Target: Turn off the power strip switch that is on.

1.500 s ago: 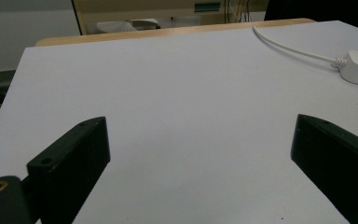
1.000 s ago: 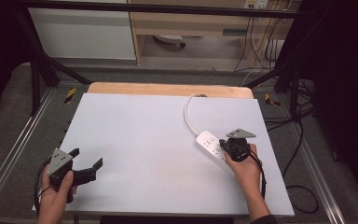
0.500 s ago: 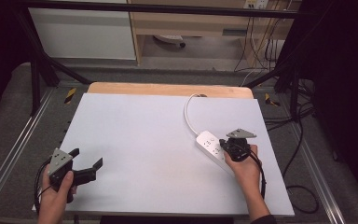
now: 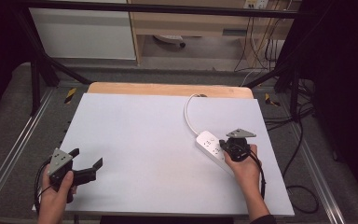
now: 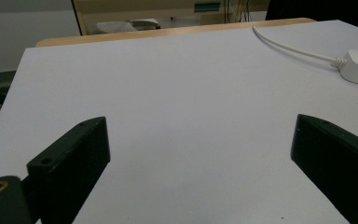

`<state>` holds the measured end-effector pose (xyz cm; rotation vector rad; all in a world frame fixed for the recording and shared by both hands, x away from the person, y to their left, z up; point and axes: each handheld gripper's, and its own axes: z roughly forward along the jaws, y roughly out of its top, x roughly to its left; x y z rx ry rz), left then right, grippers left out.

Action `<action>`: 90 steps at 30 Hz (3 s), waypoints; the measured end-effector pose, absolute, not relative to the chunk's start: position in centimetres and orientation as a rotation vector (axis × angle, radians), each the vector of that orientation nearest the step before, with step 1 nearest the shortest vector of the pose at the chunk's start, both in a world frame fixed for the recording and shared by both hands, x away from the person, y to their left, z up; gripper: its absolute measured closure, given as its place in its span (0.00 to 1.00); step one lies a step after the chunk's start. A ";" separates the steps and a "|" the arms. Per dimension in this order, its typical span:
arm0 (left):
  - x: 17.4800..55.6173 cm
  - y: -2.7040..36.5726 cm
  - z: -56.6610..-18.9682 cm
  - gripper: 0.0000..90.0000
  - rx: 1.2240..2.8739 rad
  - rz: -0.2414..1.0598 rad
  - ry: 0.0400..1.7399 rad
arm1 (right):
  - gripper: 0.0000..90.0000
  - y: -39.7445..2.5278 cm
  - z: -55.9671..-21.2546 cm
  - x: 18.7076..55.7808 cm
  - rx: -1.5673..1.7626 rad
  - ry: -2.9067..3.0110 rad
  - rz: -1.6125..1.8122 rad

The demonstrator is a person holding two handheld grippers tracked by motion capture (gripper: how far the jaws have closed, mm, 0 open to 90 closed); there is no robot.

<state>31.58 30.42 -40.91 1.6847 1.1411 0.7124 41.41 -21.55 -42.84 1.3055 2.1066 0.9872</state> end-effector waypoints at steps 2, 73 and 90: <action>31.6 30.4 -40.9 0.05 1.683 0.716 1.140 | 1.00 -21.6 -42.9 41.4 1.307 2.111 0.985; 31.6 30.4 -41.0 0.05 1.706 0.720 1.144 | 1.00 -21.7 -43.1 41.4 1.348 2.100 1.012; 31.6 30.3 -41.0 0.05 1.704 0.715 1.148 | 1.00 -21.8 -43.2 41.5 1.353 2.103 1.016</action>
